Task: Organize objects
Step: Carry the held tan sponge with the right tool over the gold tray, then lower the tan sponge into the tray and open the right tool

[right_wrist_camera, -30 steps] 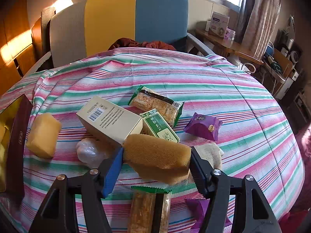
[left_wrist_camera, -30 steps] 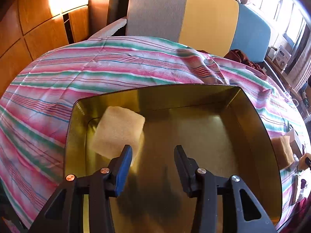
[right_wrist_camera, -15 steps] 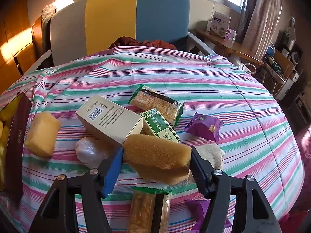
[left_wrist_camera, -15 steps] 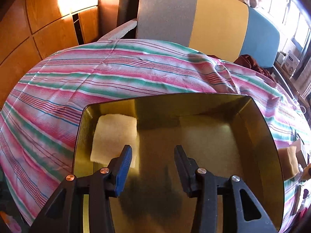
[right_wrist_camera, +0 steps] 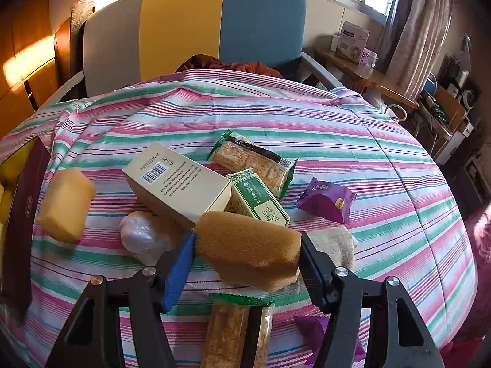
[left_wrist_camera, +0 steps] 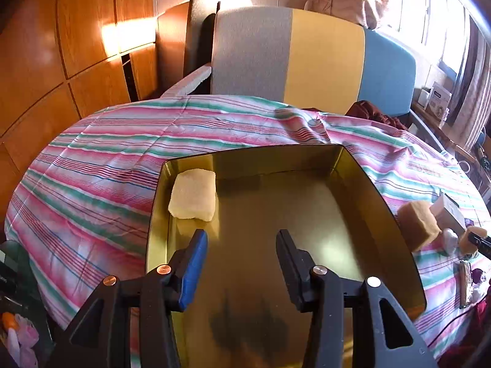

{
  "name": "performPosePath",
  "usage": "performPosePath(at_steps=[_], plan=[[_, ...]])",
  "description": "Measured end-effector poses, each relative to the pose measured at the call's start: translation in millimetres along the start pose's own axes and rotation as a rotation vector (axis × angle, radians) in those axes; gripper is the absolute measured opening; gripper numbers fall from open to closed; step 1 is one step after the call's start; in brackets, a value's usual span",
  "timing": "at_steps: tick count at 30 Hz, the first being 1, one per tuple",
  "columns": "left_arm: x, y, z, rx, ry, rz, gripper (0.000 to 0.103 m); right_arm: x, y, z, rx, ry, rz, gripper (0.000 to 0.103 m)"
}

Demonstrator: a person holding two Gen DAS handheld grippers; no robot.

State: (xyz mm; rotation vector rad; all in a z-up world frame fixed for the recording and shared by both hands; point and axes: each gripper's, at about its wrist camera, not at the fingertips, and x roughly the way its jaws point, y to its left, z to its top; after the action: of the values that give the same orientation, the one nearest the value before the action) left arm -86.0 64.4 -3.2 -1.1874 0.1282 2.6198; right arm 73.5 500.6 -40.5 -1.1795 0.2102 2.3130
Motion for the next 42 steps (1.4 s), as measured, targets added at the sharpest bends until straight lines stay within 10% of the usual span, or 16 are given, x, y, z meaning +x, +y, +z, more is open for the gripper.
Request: performPosePath(at_steps=[22,31,42], plan=[[-37.1,22.8,-33.1,-0.043,-0.021,-0.015,0.047,-64.3,40.0,19.5,0.028,-0.125,0.17,0.065],[-40.0,44.6,-38.9,-0.087,-0.018,-0.02,0.048,-93.5,143.6,34.4,-0.081,-0.115,0.454,0.065],[-40.8,113.3,-58.0,-0.261,0.013,0.016,0.047,-61.9,330.5,22.2,-0.258,0.134,0.758,0.065]])
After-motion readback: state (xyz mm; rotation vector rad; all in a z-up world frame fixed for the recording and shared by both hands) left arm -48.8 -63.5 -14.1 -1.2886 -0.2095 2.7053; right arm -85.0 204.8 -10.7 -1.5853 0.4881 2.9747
